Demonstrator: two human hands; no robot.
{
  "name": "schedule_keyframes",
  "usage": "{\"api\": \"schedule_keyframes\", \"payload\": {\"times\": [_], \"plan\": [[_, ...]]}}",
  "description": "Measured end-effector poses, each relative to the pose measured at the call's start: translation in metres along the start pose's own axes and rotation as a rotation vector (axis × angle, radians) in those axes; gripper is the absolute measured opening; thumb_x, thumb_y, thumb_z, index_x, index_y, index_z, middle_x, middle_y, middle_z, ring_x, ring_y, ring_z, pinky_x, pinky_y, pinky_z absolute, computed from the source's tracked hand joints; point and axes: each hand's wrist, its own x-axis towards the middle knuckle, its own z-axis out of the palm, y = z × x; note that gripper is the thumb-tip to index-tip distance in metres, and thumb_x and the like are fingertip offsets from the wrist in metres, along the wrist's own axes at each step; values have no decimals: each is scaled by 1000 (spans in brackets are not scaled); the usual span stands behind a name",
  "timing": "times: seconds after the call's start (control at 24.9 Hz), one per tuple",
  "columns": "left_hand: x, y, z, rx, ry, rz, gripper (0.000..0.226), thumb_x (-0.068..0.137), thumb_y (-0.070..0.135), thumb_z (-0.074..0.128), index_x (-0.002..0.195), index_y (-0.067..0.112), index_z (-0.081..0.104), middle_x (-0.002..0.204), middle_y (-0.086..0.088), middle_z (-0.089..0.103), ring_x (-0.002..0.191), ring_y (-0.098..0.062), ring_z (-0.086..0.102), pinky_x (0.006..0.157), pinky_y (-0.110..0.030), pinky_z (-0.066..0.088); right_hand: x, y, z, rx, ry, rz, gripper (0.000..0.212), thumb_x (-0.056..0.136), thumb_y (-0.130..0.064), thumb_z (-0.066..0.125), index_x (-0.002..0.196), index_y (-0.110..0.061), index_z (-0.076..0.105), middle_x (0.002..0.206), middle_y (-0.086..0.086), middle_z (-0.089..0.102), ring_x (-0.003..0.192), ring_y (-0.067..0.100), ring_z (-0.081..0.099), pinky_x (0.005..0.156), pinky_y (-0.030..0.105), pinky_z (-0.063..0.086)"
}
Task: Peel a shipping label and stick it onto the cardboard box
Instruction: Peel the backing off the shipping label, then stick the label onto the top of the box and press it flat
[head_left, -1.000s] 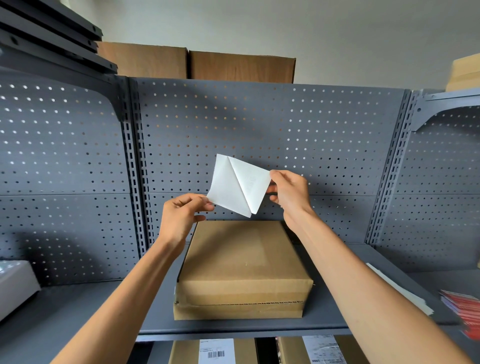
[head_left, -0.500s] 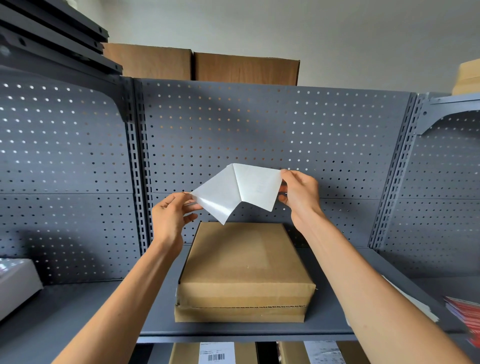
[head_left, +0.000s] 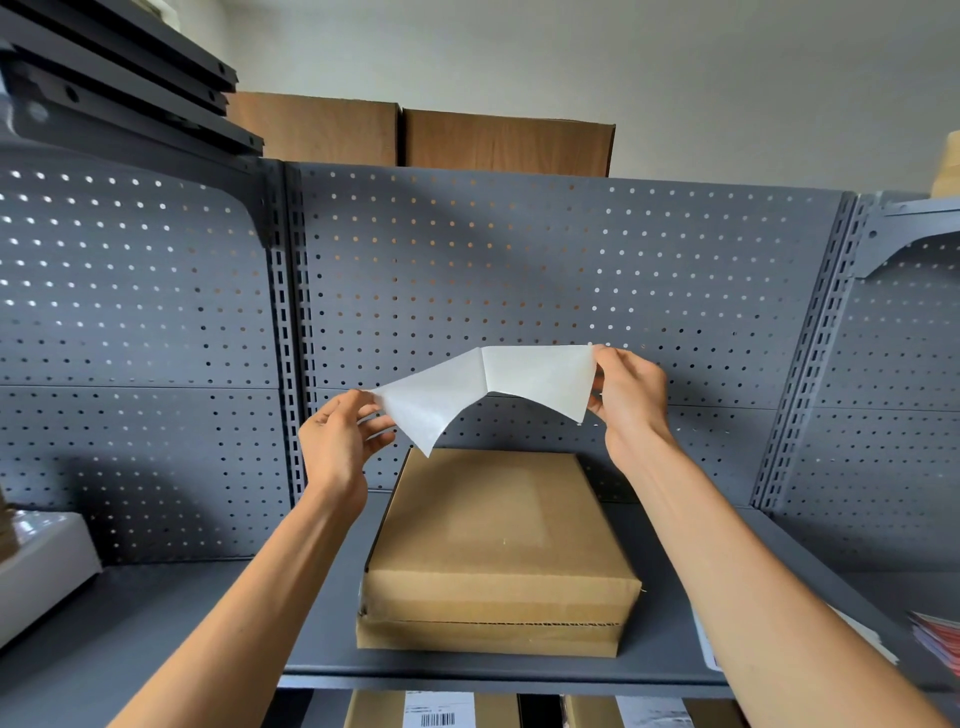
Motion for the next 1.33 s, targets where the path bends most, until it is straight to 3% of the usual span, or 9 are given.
{"api": "schedule_keyframes", "payload": {"times": [0.12,0.32,0.52,0.64,0.8,0.96,1.12,1.33], "plan": [[2,1,-3,-28,67,10,11,87,7,56,79,5,63,55,3,62,47,-14,58,57,-29,52,2,-1,-3,13,22,2,15,95,-14,57,94,-5,69,86,6,69,78,18,63,65,30,52],[6,4,-9,-97,193,52,15,85,7,56,71,9,58,50,8,58,44,-11,54,48,-24,49,4,-3,-8,24,47,-11,14,95,-14,56,87,-8,66,82,5,68,74,18,62,61,29,50],[10,6,-13,-114,224,99,16,87,5,55,72,11,59,53,8,62,46,-10,58,48,-25,51,7,-5,-11,23,78,-22,16,95,-14,56,81,-12,65,83,3,69,76,18,63,67,35,51],[12,6,-15,-137,252,138,18,87,4,54,71,12,58,56,6,62,48,-11,59,48,-26,51,9,-4,-12,22,100,-27,17,95,-16,57,81,-14,66,81,1,70,72,17,64,62,31,52],[15,7,-19,-181,280,165,16,86,5,53,72,13,59,77,-5,64,56,-15,65,50,-27,53,11,1,-10,37,119,-51,15,94,-15,57,85,-12,67,82,3,71,67,14,64,56,30,49],[20,12,-29,-202,305,181,16,85,6,54,72,13,58,76,-4,61,60,-18,64,51,-29,52,10,3,-5,24,129,-97,16,94,-14,55,93,-8,69,82,3,69,64,12,61,49,24,42],[22,14,-39,-66,255,250,18,87,8,56,72,16,61,80,-6,65,70,-21,66,56,-32,56,0,4,5,-21,94,-140,15,95,-13,55,90,-12,68,72,-3,65,62,8,59,52,24,43],[24,2,-57,351,117,295,19,91,9,59,74,13,66,81,-5,70,76,-23,64,61,-28,57,-13,11,18,-85,21,-194,14,96,-16,56,89,-16,69,77,-5,69,64,3,60,66,29,48]]}}
